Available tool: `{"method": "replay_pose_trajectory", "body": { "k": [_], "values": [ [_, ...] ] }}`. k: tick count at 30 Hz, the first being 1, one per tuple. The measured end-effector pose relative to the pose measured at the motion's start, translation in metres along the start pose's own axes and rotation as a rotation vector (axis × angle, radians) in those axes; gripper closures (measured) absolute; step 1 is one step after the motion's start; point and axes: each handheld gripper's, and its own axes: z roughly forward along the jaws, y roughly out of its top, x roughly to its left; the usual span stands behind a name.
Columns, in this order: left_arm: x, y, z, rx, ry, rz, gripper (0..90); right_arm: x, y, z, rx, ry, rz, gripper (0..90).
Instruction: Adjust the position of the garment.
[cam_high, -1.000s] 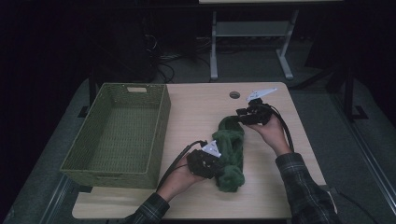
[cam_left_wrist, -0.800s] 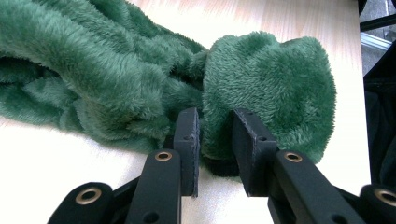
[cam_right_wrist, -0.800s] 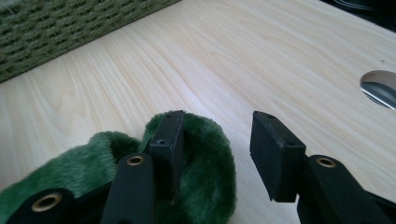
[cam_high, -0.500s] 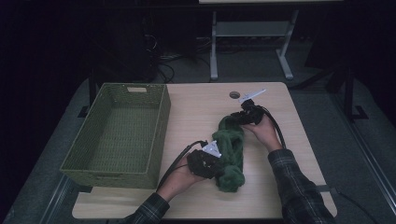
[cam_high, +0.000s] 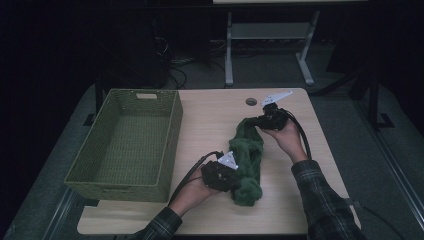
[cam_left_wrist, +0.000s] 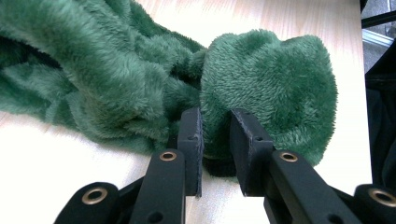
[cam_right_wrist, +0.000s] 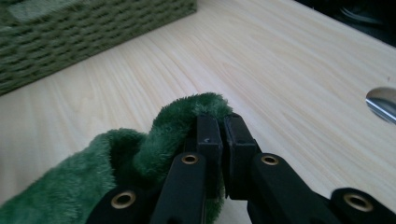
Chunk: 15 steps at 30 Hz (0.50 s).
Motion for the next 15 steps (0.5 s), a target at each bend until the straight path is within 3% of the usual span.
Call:
{"method": "replay_pose_trajectory", "body": {
  "k": [4,15],
  "values": [
    [0.0,0.0,0.0,0.004,0.0,0.002,73.9,0.006,0.003,-0.01,-0.016,0.01,-0.016,86.9],
    [0.0,0.0,0.002,0.006,0.008,-0.003,74.7,0.048,0.017,-0.051,-0.057,0.055,-0.131,86.9]
  ]
}}
